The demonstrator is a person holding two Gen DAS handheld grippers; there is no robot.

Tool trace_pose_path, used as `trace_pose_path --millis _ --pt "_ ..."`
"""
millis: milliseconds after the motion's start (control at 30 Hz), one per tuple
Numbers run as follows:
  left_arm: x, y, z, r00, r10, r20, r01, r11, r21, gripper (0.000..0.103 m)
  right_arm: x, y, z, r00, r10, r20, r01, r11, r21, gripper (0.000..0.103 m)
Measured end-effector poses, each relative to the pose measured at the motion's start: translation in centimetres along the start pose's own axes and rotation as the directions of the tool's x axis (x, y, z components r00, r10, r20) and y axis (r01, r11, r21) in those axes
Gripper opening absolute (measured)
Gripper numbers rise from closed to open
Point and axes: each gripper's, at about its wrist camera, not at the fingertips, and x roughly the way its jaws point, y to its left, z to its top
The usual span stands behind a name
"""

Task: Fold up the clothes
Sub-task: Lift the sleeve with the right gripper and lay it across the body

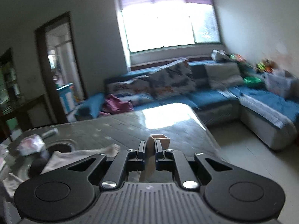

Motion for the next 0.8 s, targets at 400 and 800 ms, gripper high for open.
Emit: trace_pose_path --millis 400,800 --pt "-2.0 1.6 -0.8 1.0 0.011 0.016 -0.01 0.999 -0.048 0.059 0.6 8.9 2.5 0.975 0.219 -0.035 -0.222 0.964 -0.145 0.008" --pt "-6.8 7.4 -3.4 0.989 0.146 0.033 -0.138 0.973 -0.186 0.062 2.9 18.0 1.5 0.899 0.402 -0.174 -0.435 0.867 -0.244 0.008"
